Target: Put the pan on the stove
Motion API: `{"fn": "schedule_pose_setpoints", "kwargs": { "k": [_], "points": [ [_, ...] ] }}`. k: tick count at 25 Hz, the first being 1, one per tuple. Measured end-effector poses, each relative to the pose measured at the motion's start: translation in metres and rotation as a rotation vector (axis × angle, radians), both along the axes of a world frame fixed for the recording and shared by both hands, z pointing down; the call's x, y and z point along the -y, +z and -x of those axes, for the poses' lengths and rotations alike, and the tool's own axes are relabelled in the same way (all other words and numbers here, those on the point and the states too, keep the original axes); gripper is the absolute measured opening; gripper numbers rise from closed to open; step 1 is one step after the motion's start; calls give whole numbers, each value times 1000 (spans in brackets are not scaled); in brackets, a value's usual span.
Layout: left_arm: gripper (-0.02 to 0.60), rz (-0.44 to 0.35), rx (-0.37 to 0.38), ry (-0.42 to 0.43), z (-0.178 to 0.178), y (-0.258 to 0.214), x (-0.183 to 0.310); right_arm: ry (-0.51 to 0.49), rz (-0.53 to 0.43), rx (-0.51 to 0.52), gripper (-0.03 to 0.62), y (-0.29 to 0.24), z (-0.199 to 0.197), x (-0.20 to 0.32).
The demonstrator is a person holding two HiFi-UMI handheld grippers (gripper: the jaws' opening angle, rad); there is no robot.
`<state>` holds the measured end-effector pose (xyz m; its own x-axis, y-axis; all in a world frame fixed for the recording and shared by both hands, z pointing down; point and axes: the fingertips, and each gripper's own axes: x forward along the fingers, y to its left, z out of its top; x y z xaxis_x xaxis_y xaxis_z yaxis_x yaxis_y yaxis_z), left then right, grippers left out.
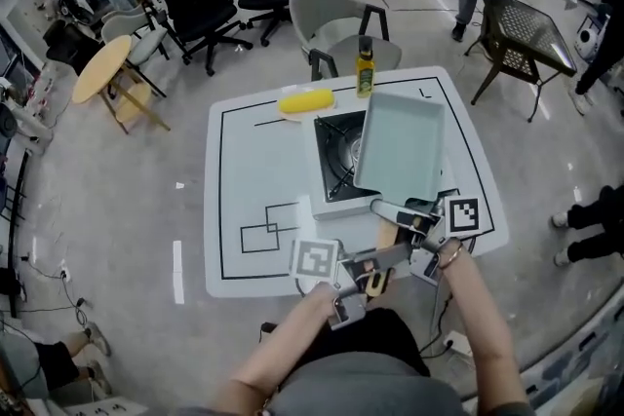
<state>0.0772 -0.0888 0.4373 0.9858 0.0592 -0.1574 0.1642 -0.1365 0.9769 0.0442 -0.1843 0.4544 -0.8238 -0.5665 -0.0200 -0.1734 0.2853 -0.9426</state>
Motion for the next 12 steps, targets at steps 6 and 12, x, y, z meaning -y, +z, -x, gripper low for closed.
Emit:
{"fn": "schedule_pose_setpoints", "kwargs": {
  "k": [6,12],
  "points": [
    [51,13,-3,-28,1,1,14,-33,24,-1,184,5,4,13],
    [51,16,-3,-125,-11,-3,28,-128,30,-10,184,2,1,23]
  ]
}}
